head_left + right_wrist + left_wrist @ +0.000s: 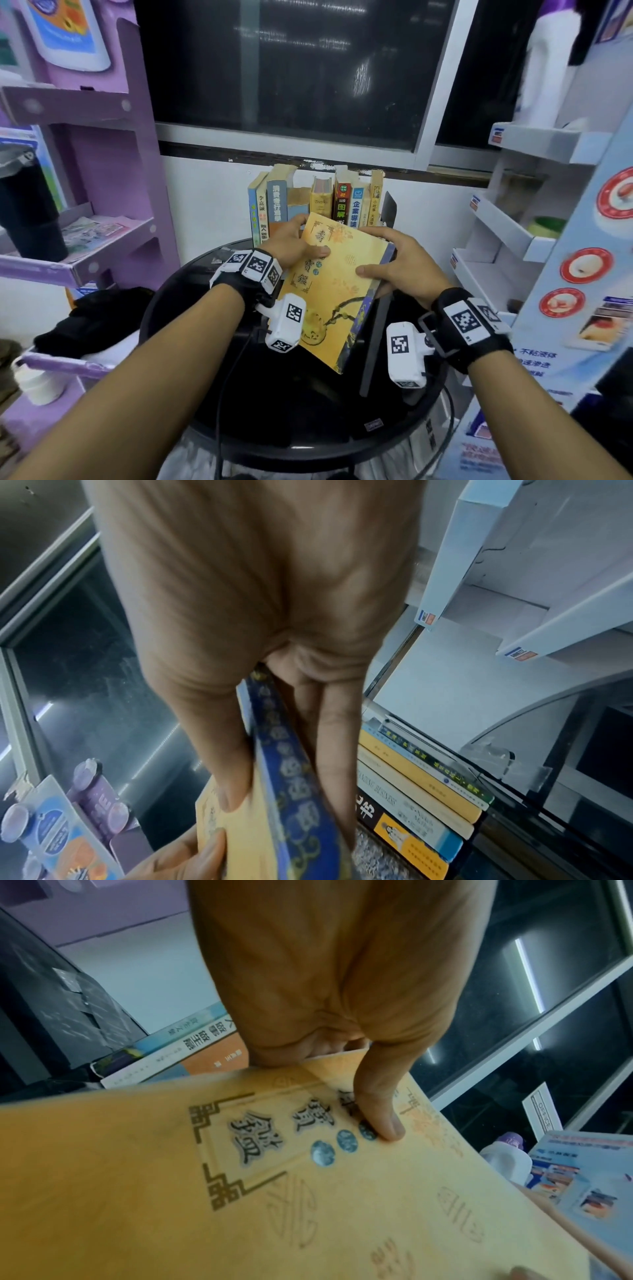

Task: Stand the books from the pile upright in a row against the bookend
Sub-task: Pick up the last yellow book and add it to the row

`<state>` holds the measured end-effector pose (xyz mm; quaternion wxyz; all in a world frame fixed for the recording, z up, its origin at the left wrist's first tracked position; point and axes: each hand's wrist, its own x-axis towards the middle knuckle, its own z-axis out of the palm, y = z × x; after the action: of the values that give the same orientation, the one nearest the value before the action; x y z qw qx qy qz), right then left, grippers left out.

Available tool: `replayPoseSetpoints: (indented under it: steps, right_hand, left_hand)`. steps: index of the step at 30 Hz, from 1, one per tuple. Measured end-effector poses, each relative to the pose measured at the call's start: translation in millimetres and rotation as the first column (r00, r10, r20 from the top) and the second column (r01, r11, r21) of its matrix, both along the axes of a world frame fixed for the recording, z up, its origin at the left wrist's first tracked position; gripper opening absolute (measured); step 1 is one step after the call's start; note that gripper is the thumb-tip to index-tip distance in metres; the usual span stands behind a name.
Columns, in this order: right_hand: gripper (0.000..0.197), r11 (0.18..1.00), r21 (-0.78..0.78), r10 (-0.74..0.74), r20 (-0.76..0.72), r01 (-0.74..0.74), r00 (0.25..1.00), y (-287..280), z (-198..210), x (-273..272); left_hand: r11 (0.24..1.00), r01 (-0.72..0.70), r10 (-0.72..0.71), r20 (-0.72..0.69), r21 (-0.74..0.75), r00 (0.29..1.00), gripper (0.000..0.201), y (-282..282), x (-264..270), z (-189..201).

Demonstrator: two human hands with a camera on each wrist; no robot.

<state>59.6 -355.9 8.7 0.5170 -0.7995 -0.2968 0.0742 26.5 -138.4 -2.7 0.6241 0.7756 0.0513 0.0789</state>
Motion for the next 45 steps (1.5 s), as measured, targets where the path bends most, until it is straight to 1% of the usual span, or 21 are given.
replayPoseSetpoints:
  steps: [7, 9, 11, 14, 17, 19, 21, 24, 27, 30, 32, 34, 36, 38, 41, 43, 45]
  right_hand:
    - [0.059, 0.996, 0.025, -0.084, 0.061, 0.083, 0.995, -21, 6, 3]
    - [0.057, 0.994, 0.042, -0.109, 0.070, 0.106, 0.992, -27, 6, 5]
    - [0.055, 0.991, 0.042, -0.131, 0.081, 0.128, 0.988, -32, 6, 8]
    - [0.055, 0.985, 0.013, -0.172, 0.127, 0.172, 0.977, -41, 7, 13]
    - [0.052, 0.976, -0.032, -0.205, 0.198, 0.216, 0.958, -49, 10, 16]
    - [0.052, 0.965, -0.056, -0.237, 0.247, 0.257, 0.940, -54, 14, 20]
    - [0.053, 0.955, -0.048, -0.268, 0.282, 0.293, 0.921, -59, 20, 22]
    - [0.056, 0.943, 0.005, -0.320, 0.284, 0.332, 0.904, -65, 30, 26]
    - [0.054, 0.924, 0.050, -0.374, 0.331, 0.380, 0.866, -70, 44, 29]
    - [0.053, 0.899, 0.114, -0.434, 0.374, 0.424, 0.820, -74, 57, 36]
    - [0.053, 0.883, 0.163, -0.468, 0.366, 0.440, 0.805, -76, 65, 45]
    - [0.056, 0.861, 0.208, -0.508, 0.370, 0.463, 0.778, -75, 71, 53]
    - [0.057, 0.838, 0.236, -0.546, 0.382, 0.492, 0.746, -72, 75, 58]
    - [0.056, 0.823, 0.251, -0.568, 0.388, 0.510, 0.725, -69, 79, 62]
    - [0.054, 0.816, 0.252, -0.577, 0.413, 0.521, 0.705, -67, 87, 67]
    - [0.055, 0.812, 0.243, -0.580, 0.424, 0.530, 0.695, -66, 91, 70]
    - [0.057, 0.805, 0.266, -0.591, 0.423, 0.530, 0.687, -66, 96, 75]
  left_hand:
    - [1.000, 0.028, -0.028, 0.057, 0.000, 0.998, 0.058, -27, 15, 7]
    - [0.999, 0.034, -0.035, 0.067, 0.022, 0.997, 0.058, -34, 20, 8]
    - [0.998, 0.037, -0.041, 0.077, 0.057, 0.996, 0.055, -41, 25, 9]
    - [0.986, 0.073, -0.084, 0.068, 0.148, 0.994, 0.053, -49, 34, 9]
    - [0.973, 0.061, -0.079, 0.076, 0.221, 0.994, 0.063, -56, 44, 8]
    - [0.955, 0.004, -0.044, 0.128, 0.297, 0.991, 0.069, -60, 51, 8]
    - [0.906, -0.110, 0.017, 0.225, 0.408, 0.974, 0.070, -63, 56, 9]
    - [0.806, -0.277, 0.069, 0.382, 0.522, 0.922, 0.069, -66, 65, 9]
    - [0.712, -0.382, 0.080, 0.473, 0.589, 0.877, 0.070, -68, 76, 6]
    - [0.624, -0.453, 0.049, 0.548, 0.636, 0.835, 0.071, -70, 84, 5]
    - [0.575, -0.475, 0.023, 0.567, 0.666, 0.823, 0.073, -71, 88, 6]
    - [0.529, -0.469, -0.012, 0.559, 0.707, 0.829, 0.075, -72, 93, 8]
    - [0.465, -0.474, -0.038, 0.552, 0.748, 0.833, 0.077, -71, 100, 10]
    - [0.395, -0.472, -0.061, 0.535, 0.788, 0.842, 0.081, -71, 107, 11]
    - [0.311, -0.446, -0.097, 0.495, 0.839, 0.864, 0.088, -69, 119, 12]
    - [0.248, -0.457, -0.114, 0.494, 0.855, 0.862, 0.093, -69, 128, 12]
    - [0.204, -0.471, -0.119, 0.499, 0.858, 0.858, 0.096, -69, 137, 10]
